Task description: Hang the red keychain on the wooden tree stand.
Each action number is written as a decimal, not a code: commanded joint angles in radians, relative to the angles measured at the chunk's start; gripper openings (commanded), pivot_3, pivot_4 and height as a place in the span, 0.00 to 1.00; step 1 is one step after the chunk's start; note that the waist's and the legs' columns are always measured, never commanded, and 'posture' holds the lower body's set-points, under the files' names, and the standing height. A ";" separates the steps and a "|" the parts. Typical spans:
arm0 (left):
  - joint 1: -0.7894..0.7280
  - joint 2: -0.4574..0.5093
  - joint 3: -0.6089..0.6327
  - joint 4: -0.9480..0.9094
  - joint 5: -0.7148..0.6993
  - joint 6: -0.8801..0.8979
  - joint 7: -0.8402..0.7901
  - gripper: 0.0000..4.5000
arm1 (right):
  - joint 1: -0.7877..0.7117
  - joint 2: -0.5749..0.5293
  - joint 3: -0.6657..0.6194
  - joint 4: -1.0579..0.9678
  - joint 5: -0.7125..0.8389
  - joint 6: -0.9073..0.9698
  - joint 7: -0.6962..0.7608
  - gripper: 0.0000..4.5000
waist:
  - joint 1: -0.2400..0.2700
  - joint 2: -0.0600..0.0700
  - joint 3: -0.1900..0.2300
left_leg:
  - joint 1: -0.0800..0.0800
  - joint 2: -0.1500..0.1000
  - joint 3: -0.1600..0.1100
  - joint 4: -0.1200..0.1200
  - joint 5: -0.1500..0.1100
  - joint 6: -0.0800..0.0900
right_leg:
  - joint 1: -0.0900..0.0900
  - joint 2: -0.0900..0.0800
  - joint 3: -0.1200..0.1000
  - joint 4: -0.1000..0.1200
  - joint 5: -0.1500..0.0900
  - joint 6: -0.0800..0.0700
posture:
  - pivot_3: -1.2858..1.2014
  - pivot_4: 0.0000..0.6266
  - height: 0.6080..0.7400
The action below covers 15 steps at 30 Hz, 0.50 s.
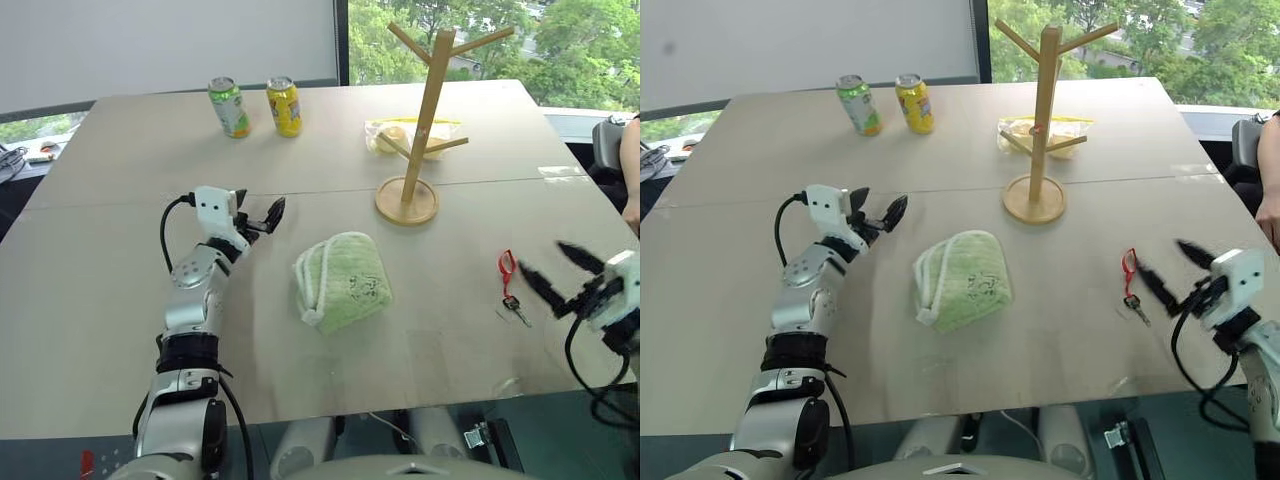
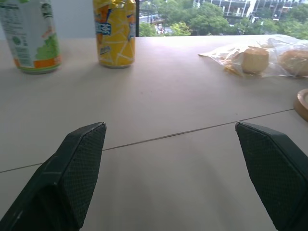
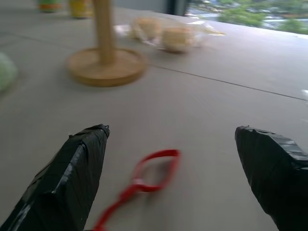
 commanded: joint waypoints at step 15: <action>-0.036 0.223 -0.137 -0.355 -0.301 0.729 -0.384 1.00 | 0.068 -0.030 0.210 -0.117 -0.104 -0.216 0.223 0.99 | 0.002 0.000 0.001 | -0.001 0.000 -0.003 0.004 0.000 0.000 | 0.001 -0.001 -0.002 0.000 -0.002 0.003 | 0.52 0.24 1.00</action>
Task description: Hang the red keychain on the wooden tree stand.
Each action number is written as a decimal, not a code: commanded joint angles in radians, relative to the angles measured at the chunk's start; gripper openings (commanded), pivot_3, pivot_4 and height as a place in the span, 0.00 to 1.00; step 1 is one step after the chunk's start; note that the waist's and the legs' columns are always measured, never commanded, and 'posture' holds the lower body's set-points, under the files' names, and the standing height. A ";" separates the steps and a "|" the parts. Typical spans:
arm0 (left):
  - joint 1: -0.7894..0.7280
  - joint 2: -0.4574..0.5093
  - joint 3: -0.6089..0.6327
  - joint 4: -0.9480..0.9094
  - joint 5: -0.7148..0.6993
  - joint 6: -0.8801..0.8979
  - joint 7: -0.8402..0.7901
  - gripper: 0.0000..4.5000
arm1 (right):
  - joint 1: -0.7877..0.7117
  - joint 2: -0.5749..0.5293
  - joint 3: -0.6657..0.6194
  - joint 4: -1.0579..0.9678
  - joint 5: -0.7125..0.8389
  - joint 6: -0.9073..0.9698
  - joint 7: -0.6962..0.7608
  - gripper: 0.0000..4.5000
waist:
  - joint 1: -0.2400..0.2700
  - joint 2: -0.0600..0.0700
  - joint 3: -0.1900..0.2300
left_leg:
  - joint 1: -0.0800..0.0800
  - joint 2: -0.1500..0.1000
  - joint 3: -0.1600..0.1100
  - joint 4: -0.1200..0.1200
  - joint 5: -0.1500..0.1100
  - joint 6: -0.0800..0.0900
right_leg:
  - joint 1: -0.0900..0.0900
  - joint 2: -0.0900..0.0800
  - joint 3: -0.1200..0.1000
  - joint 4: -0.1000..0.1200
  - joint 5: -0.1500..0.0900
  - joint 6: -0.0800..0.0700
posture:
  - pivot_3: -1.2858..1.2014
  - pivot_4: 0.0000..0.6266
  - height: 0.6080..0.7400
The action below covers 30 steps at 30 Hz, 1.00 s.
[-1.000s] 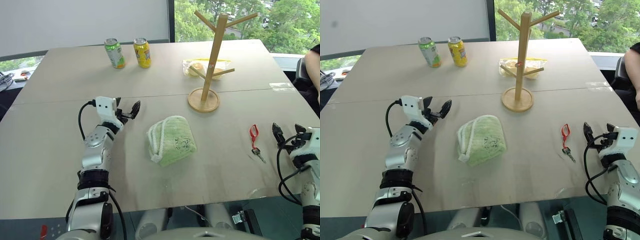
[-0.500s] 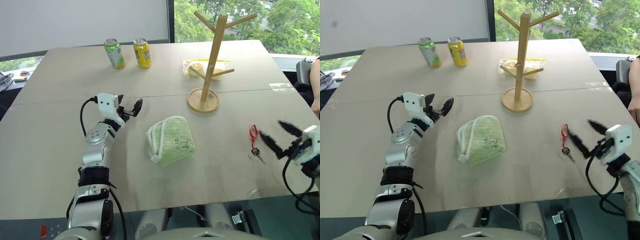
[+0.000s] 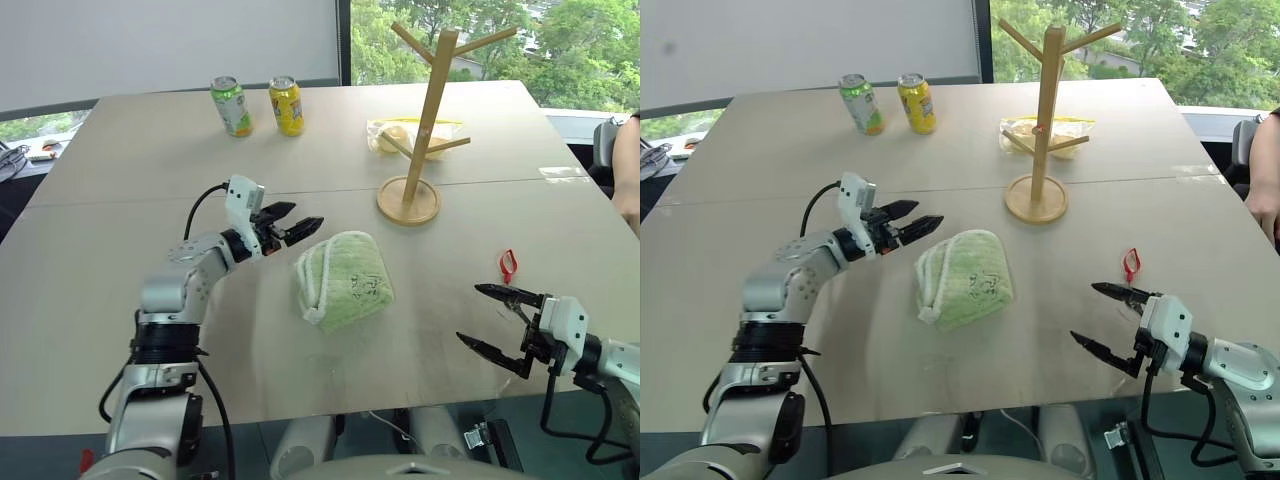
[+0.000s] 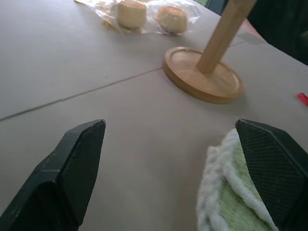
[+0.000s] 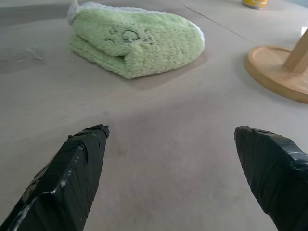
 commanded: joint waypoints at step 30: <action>0.022 0.077 -0.274 -0.101 0.101 0.123 -0.119 0.58 | -0.008 0.025 0.025 -0.056 -0.019 -0.010 -0.089 1.00 | 0.021 0.000 0.000 | 0.000 0.000 0.000 0.000 0.000 0.000 | 0.000 -0.004 0.001 0.000 -0.002 -0.004 | 0.52 0.24 1.00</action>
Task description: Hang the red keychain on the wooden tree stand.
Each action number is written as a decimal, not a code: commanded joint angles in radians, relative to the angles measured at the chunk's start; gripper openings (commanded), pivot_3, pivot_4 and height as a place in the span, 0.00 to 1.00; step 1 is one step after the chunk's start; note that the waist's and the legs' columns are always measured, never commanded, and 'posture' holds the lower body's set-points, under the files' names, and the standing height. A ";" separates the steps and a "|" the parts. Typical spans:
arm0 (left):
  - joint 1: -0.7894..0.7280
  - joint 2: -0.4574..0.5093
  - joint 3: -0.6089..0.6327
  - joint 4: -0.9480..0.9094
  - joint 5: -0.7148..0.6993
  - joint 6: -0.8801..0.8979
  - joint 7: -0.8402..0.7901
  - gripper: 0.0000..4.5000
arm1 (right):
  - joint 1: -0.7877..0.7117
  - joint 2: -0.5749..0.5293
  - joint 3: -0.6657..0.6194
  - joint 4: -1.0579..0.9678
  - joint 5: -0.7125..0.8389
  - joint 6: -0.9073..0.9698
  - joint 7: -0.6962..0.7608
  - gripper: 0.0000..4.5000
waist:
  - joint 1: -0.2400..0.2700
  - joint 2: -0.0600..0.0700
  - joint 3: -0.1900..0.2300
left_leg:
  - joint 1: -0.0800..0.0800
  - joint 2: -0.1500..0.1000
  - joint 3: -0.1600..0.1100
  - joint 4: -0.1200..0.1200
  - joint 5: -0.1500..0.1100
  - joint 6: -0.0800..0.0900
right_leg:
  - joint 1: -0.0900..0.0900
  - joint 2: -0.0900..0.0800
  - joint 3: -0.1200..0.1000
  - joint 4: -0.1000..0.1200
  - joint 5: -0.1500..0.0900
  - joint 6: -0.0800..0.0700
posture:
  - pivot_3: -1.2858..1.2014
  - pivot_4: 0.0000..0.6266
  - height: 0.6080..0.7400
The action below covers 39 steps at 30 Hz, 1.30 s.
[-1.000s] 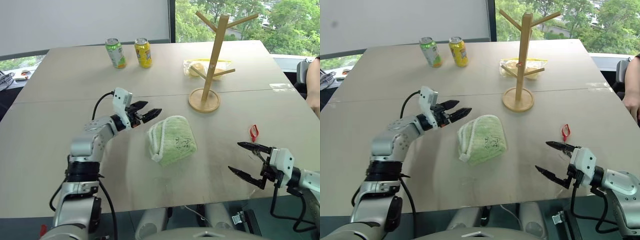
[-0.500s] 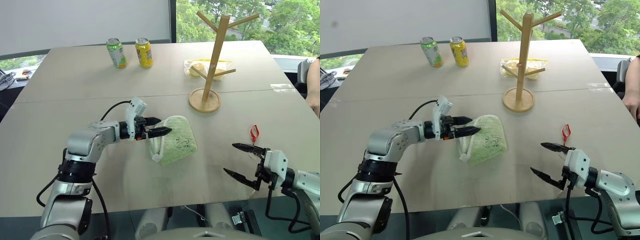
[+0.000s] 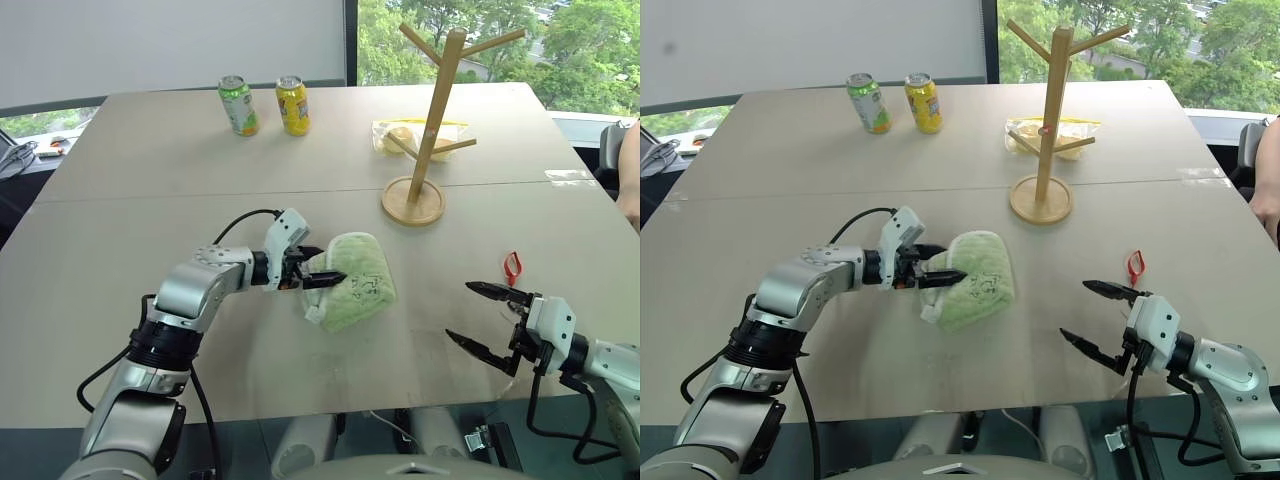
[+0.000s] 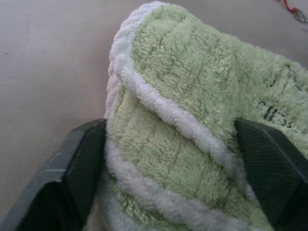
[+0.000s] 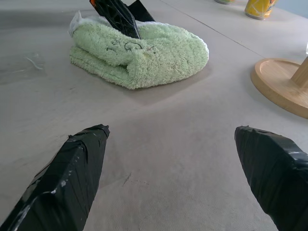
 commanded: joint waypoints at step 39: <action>-0.207 -0.104 0.744 0.776 0.109 -0.822 1.063 0.02 | -0.125 0.049 0.034 -0.033 0.120 0.027 0.033 1.00 | 0.024 -0.004 0.000 | -0.002 0.000 -0.003 0.009 -0.004 -0.005 | 0.001 0.005 -0.004 0.001 0.006 0.002 | 0.52 0.24 1.00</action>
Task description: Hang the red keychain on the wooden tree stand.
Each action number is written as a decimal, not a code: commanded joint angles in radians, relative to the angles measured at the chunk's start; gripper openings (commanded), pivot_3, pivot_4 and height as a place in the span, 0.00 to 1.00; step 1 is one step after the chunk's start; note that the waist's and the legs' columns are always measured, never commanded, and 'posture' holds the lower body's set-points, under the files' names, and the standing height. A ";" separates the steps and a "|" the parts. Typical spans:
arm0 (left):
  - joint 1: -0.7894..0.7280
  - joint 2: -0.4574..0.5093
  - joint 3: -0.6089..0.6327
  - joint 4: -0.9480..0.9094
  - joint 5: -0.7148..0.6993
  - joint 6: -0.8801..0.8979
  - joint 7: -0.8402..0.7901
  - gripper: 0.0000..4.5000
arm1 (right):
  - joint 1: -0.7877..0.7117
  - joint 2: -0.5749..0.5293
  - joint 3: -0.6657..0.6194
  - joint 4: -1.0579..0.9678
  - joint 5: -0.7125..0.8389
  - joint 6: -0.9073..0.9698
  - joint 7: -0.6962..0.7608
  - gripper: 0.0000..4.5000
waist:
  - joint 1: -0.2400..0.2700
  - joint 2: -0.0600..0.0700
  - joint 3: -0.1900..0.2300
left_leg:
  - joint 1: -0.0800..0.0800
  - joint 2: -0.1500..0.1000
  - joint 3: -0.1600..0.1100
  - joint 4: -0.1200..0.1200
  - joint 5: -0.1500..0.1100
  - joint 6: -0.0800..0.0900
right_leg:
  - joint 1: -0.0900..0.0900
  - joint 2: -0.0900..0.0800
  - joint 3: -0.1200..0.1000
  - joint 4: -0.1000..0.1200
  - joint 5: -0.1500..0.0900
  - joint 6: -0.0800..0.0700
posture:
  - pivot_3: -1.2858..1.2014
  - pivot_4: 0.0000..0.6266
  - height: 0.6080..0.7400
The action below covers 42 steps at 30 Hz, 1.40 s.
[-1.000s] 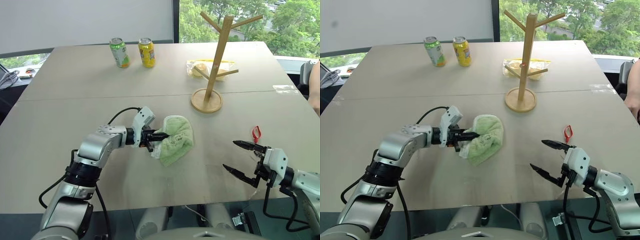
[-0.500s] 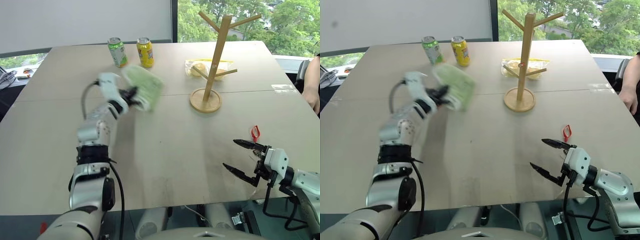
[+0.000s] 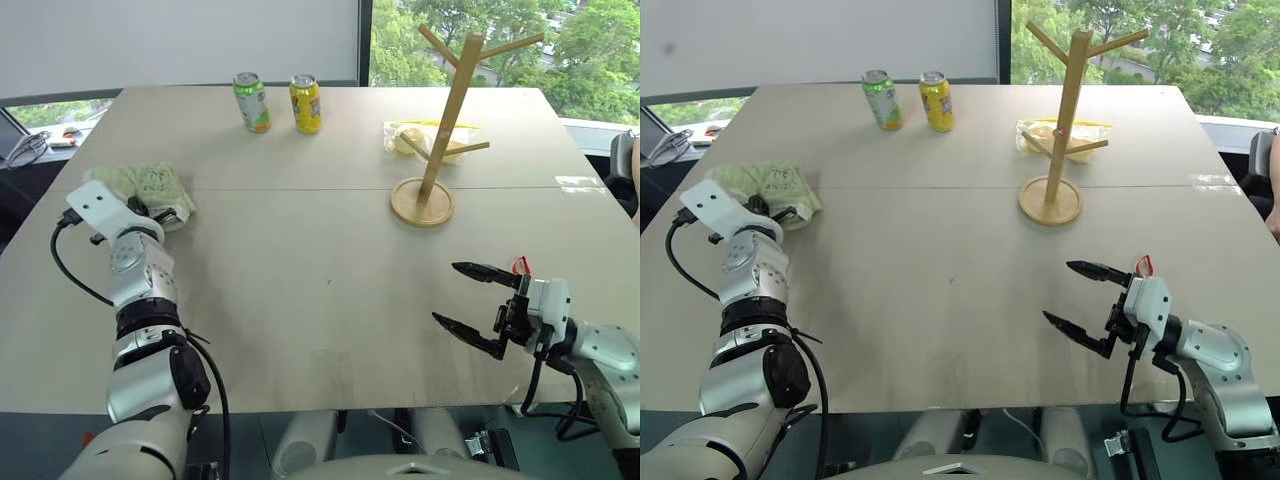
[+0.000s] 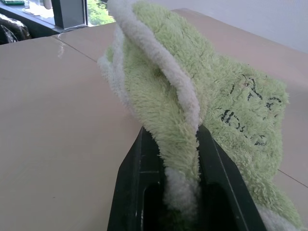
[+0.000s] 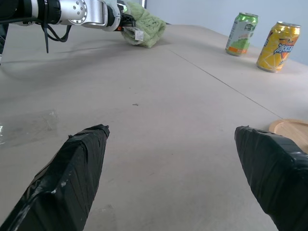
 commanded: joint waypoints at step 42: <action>0.777 -0.115 -0.524 -1.213 -0.258 0.126 -0.728 0.98 | 0.099 0.218 -0.189 -0.191 0.073 0.326 -0.585 1.00 | -0.025 0.007 -0.003 | 0.002 0.003 0.006 -0.003 -0.002 0.002 | -0.001 -0.001 0.006 0.000 -0.004 -0.004 | 0.52 0.24 1.00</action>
